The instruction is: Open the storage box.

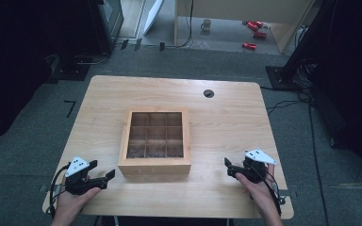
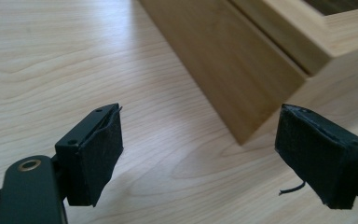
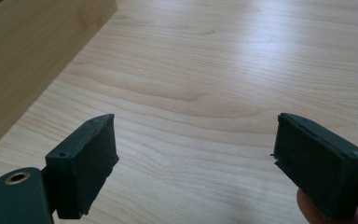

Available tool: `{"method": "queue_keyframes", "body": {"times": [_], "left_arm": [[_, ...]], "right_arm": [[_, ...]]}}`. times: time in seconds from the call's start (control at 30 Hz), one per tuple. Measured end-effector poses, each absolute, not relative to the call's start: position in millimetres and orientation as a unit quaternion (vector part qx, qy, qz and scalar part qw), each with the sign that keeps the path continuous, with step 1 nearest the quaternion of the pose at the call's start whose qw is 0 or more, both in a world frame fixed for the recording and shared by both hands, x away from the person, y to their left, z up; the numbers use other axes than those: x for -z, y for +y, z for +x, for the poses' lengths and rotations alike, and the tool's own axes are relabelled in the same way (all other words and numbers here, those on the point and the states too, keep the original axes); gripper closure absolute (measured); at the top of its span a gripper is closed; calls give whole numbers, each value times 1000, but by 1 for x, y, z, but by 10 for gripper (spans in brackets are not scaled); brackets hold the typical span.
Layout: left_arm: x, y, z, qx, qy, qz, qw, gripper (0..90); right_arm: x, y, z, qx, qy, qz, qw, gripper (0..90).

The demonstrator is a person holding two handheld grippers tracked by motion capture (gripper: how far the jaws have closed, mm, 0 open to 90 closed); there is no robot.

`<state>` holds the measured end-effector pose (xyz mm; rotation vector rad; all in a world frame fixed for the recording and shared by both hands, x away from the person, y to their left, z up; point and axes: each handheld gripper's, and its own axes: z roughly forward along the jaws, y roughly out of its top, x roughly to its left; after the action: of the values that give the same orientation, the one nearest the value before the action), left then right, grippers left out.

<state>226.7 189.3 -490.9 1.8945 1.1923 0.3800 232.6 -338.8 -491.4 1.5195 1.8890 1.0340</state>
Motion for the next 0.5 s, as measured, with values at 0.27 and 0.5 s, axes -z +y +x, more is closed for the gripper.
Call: {"method": "queue_keyframes", "body": {"times": [0.27, 0.5], "left_arm": [[487, 178, 222, -136, 453, 762, 441, 238], [486, 163, 219, -134, 439, 771, 441, 353]], "right_arm": [[486, -321, 232, -392, 703, 544, 238, 131], [478, -299, 238, -401, 712, 528, 232, 132]]}}
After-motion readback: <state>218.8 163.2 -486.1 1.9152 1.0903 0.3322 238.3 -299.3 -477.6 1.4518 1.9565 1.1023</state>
